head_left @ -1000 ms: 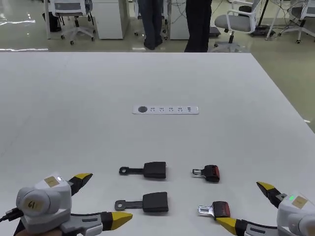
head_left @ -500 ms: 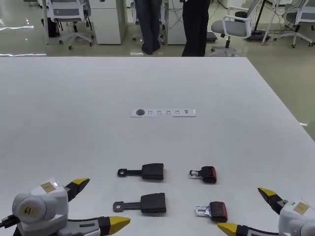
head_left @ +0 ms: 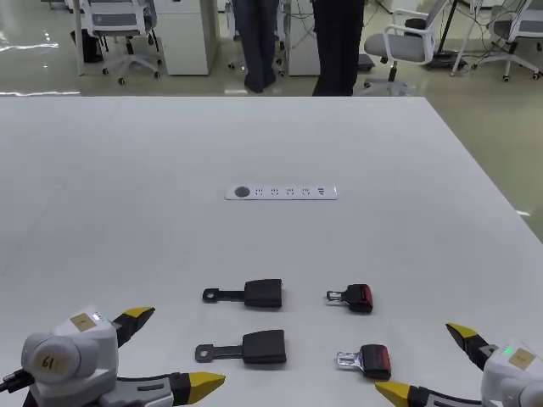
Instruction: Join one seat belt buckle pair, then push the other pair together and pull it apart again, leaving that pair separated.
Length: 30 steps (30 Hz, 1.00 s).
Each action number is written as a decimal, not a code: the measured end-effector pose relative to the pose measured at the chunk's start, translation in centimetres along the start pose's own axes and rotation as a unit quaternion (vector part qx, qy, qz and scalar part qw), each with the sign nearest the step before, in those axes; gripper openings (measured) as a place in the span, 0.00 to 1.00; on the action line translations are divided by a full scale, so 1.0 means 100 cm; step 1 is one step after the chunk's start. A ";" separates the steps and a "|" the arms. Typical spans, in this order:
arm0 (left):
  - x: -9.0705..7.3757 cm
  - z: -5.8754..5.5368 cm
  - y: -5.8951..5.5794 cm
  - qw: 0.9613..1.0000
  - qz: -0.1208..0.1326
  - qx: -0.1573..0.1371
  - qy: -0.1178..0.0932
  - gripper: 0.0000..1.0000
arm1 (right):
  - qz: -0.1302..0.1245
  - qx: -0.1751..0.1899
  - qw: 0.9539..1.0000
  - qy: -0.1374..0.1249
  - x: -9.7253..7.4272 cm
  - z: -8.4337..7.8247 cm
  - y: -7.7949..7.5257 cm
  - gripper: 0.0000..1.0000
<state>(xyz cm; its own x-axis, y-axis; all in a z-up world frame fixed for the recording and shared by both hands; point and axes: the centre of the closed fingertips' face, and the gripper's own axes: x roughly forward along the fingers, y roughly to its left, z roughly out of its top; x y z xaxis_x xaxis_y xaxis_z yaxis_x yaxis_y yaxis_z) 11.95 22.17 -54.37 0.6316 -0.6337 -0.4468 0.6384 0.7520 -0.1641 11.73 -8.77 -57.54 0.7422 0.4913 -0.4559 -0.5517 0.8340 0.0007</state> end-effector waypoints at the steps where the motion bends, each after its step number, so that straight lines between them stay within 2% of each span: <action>1: 0.000 0.000 0.000 1.000 0.000 0.000 0.000 1.00 | 0.000 -0.001 1.000 0.000 0.000 0.000 0.000 0.95; 8: 0.002 -0.003 -0.002 1.000 -0.002 0.000 0.004 1.00 | 0.000 0.001 1.000 0.003 0.000 -0.003 0.000 0.95; 19: 0.007 0.002 -0.007 1.000 -0.005 0.000 0.007 1.00 | 0.000 0.000 1.000 0.009 0.000 -0.002 -0.002 0.95; 30: 0.019 -0.003 -0.004 1.000 -0.018 0.007 0.018 1.00 | 0.011 0.000 1.000 0.016 0.008 -0.006 -0.008 0.95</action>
<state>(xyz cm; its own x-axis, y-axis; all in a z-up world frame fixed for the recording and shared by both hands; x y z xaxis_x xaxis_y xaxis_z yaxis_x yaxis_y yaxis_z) 12.80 20.67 -55.40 0.5922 -0.6525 -0.4728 0.6666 0.7264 -0.1676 12.50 -9.18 -58.39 0.7177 0.5007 -0.4840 -0.5669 0.8237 0.0114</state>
